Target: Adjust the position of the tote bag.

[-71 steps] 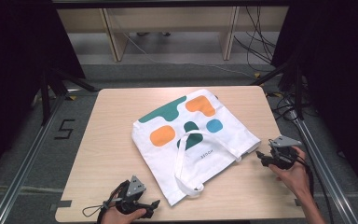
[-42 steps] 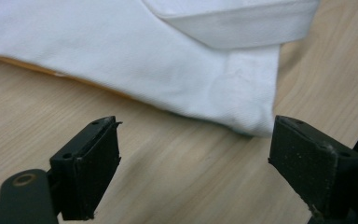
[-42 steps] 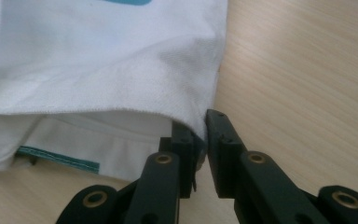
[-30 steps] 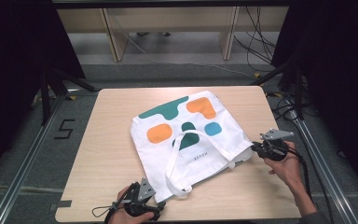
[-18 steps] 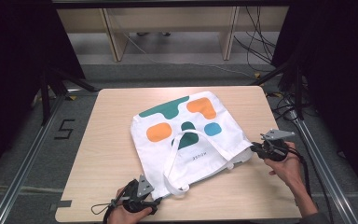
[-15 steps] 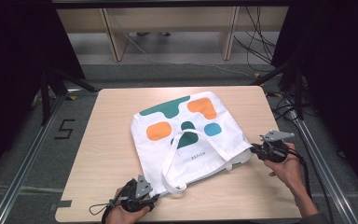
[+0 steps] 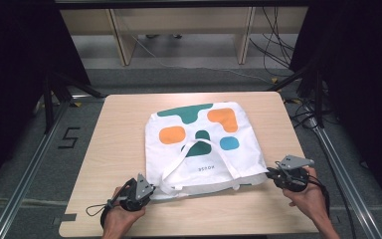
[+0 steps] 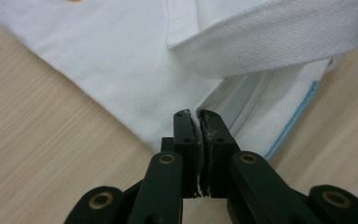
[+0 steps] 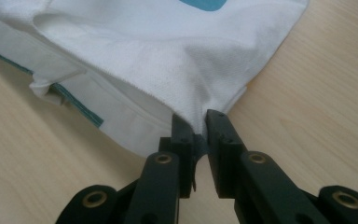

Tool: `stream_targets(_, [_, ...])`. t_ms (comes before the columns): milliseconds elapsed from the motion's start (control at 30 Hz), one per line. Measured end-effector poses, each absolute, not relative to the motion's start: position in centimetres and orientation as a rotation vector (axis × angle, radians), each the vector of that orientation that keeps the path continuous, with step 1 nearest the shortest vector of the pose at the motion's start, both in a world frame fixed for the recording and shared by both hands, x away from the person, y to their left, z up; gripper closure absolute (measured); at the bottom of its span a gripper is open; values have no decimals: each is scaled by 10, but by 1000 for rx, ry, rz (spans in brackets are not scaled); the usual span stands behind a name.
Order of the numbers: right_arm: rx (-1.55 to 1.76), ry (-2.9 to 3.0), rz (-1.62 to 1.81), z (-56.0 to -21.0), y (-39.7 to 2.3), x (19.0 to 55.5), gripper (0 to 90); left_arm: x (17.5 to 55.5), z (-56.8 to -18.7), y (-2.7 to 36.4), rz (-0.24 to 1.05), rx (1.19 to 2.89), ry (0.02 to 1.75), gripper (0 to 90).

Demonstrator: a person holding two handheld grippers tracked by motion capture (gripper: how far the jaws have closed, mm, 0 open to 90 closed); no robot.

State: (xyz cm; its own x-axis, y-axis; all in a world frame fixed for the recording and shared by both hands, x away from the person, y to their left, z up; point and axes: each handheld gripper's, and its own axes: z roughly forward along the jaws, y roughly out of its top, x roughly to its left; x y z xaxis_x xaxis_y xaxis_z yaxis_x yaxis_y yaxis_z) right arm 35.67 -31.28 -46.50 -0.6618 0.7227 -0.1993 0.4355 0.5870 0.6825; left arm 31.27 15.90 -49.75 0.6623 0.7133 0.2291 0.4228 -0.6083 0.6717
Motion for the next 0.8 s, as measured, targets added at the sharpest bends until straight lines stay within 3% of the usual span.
stream_targets(467, [943,2390,864,-471,-314,307,819,319,-494,168,608,2262,851,859])
stream_targets(667, [963,2395,873,-474,-316,302,814,316,-491,168,626,2266,796,853])
stream_targets(767, [966,2391,857,-477,-315,303,787,319,-493,167,624,2268,806,848])
stream_targets(800, [926,2402,833,-478,-315,305,716,320,-494,167,616,2270,805,841])
